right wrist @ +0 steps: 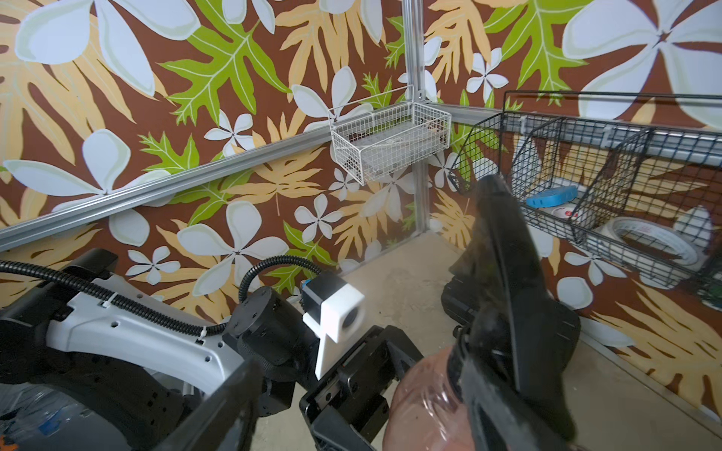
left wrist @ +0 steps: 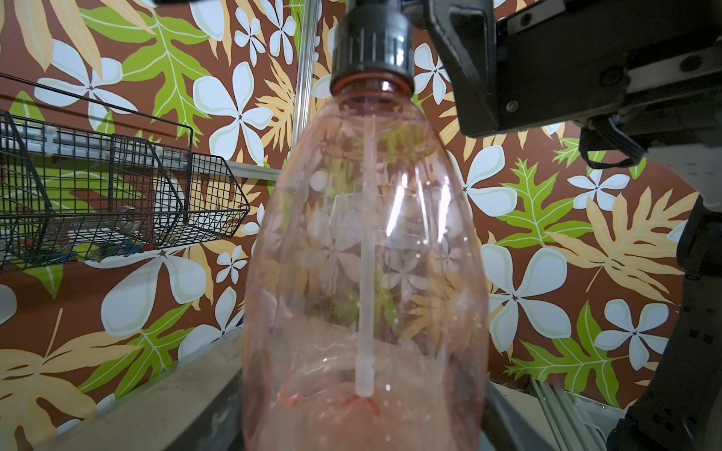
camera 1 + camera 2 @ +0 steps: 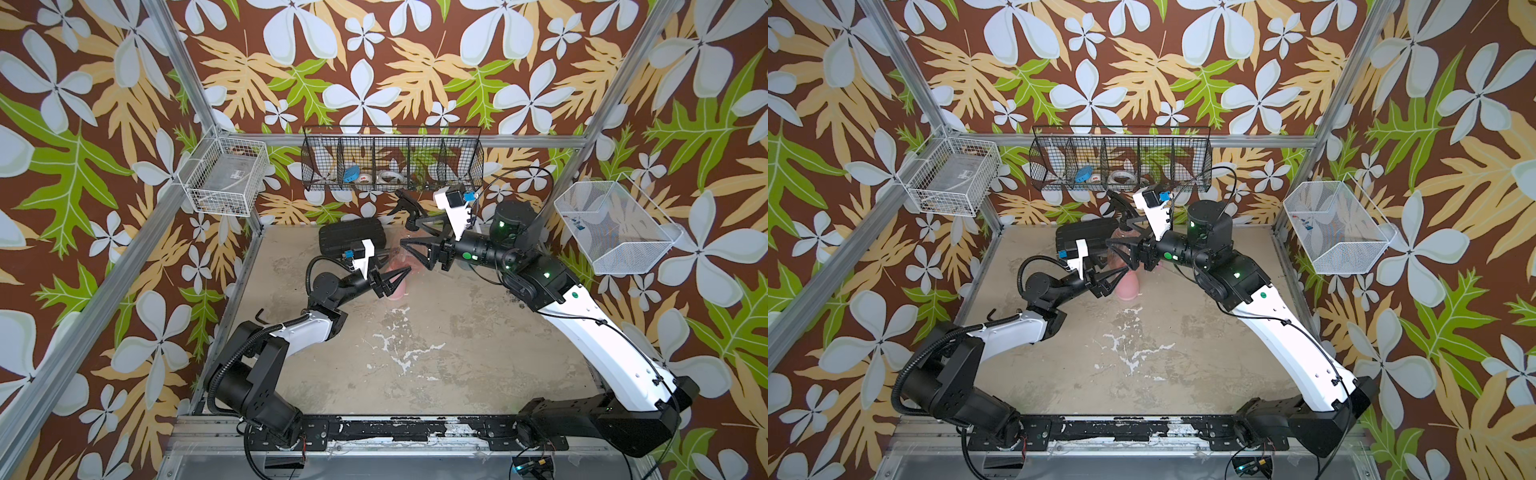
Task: Attach spray nozzles to spray bottles
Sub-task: Screw the spray nozzle on the spray bottle.
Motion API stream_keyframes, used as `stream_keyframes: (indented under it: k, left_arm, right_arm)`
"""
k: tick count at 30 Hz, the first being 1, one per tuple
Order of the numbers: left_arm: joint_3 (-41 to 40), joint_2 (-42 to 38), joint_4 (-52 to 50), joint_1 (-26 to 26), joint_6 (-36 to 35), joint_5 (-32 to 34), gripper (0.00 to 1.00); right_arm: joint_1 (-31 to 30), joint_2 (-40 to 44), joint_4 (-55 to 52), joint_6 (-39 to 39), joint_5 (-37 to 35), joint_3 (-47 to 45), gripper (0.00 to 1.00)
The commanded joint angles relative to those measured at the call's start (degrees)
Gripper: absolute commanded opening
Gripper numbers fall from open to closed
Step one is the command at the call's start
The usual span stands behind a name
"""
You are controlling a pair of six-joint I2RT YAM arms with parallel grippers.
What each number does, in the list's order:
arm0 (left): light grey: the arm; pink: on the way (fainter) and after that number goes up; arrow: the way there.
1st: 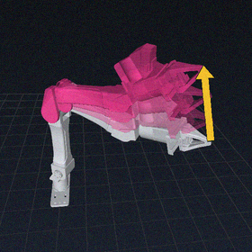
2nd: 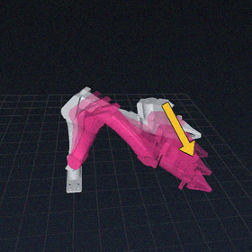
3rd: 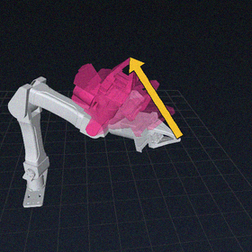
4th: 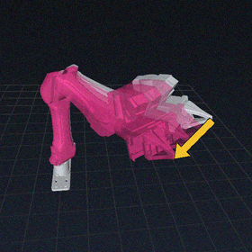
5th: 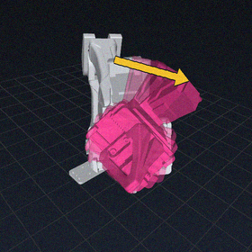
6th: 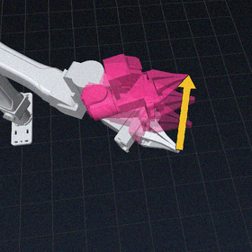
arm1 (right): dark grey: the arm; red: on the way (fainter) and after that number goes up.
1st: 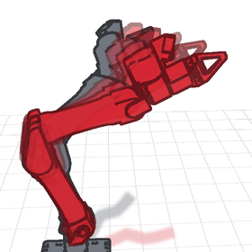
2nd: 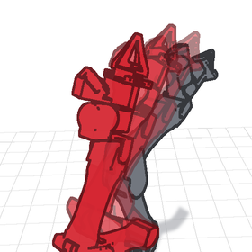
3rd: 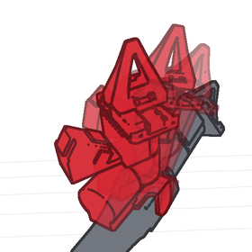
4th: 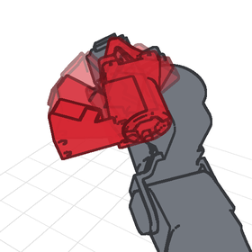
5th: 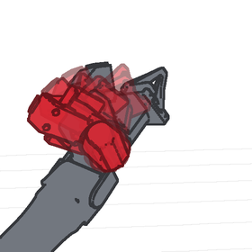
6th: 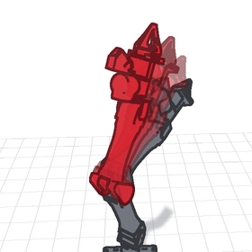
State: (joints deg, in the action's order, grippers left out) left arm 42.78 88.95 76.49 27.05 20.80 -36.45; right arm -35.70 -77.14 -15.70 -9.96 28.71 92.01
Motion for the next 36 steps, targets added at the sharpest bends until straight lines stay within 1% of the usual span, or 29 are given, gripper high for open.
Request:
stream_keyframes:
  k: [1,4,6,13,18,21,23,25,28,34,36]
  left_arm:
    - [-0.1,-0.7,2.4,-0.2,-0.8,0.2,0.43]
    - [-0.2,-1.4,1.8,-0.2,-1.2,0.0,0.42]
    - [-0.3,-1.7,1.8,-0.1,-1.0,-0.4,0.42]
    - [-0.9,-2.7,3.2,-0.2,0.3,-1.0,0.42]
    - [-0.9,-2.9,3.7,-0.2,0.9,-2.0,0.42]
    - [-0.9,-2.9,4.0,-0.1,1.2,-2.5,0.42]
    - [-0.9,-2.9,4.1,-0.1,1.2,-2.8,0.42]
    - [-0.7,-3.0,4.1,-0.2,1.3,-2.9,0.42]
    - [-0.4,-2.9,4.1,-0.2,1.4,-3.0,0.42]
    - [-0.1,-2.7,4.1,-0.1,1.6,-3.1,0.42]
    - [-0.1,-2.7,4.1,-0.1,1.7,-3.1,0.42]
  right_arm:
    - [-0.1,1.2,-1.6,2.8,-5.1,0.1,0.77]
    - [0.0,1.6,-2.6,4.1,-11.1,0.0,0.72]
    - [0.6,0.5,-3.5,4.8,-11.7,1.2,0.72]
    - [2.0,-6.9,-4.5,3.8,-5.7,8.7,0.72]
    - [2.2,-10.0,-4.9,3.9,-1.2,12.5,0.74]
    - [2.3,-11.3,-4.9,3.8,2.0,13.4,0.72]
    - [2.3,-11.5,-4.5,3.4,3.4,13.3,0.65]
    - [2.3,-11.5,-4.2,3.2,3.7,12.9,0.54]
    - [2.3,-11.0,-3.9,3.0,3.8,12.1,0.41]
    - [2.3,-10.0,-3.5,3.1,3.5,11.2,0.32]
    - [2.3,-9.8,-3.7,3.2,3.6,11.2,0.31]
